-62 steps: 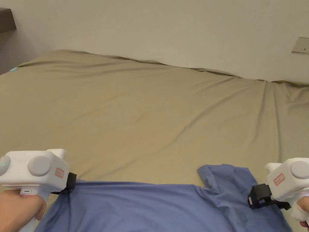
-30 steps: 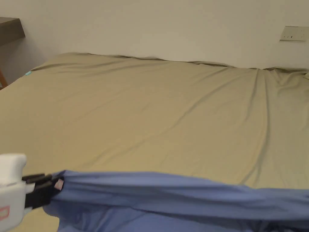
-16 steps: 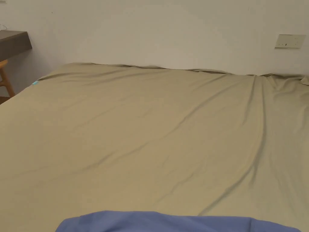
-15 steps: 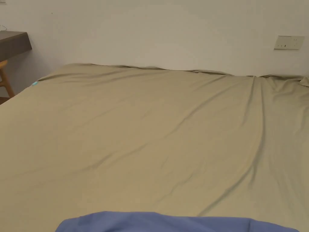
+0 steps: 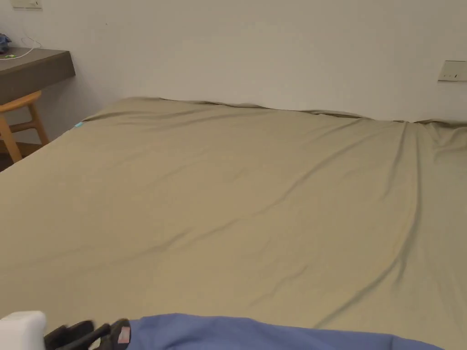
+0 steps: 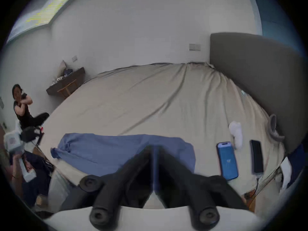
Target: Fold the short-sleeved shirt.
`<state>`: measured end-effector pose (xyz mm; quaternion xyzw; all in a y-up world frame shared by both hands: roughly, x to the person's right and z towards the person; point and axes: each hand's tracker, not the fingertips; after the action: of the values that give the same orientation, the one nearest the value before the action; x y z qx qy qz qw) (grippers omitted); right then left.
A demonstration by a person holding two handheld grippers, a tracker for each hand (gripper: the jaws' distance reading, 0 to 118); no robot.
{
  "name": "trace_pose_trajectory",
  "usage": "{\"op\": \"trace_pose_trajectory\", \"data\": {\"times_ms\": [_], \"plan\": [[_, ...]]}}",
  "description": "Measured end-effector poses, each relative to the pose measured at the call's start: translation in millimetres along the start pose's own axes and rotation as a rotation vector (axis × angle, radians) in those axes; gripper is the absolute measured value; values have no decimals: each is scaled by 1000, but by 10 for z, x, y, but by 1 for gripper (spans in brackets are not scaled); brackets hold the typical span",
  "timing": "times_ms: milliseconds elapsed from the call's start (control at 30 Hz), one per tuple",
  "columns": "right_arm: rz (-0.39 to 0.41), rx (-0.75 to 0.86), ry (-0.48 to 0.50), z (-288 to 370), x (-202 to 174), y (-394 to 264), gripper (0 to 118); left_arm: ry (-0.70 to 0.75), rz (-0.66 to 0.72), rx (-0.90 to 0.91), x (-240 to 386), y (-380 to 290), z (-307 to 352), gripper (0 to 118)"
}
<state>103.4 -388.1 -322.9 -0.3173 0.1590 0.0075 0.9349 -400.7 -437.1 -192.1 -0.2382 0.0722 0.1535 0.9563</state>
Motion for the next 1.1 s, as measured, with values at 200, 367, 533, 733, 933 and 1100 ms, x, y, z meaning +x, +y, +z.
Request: {"op": "trace_pose_trajectory", "data": {"times_ms": [200, 367, 533, 733, 933, 1100], "plan": [[51, -20, 0, -61, -121, -16, 3, 54, -59, -35, -5, 16, -234, 0], [75, -53, 12, -101, -115, 8, 3, -76, 52, -289, -672, 197, -709, 15], [83, -79, 29, -147, -99, 25, 3, -304, 282, -547, -1413, 41, -1302, 105], [82, -92, 54, -134, -101, 11, 3, -439, 467, -550, -1454, -288, -1508, 105], [79, -116, 95, -246, -144, -39, 3, -540, 618, -568, -1272, -539, -1708, 15], [82, -125, 114, -206, -112, -85, 3, -430, 625, -577, -1272, -419, -1550, 10]]}}
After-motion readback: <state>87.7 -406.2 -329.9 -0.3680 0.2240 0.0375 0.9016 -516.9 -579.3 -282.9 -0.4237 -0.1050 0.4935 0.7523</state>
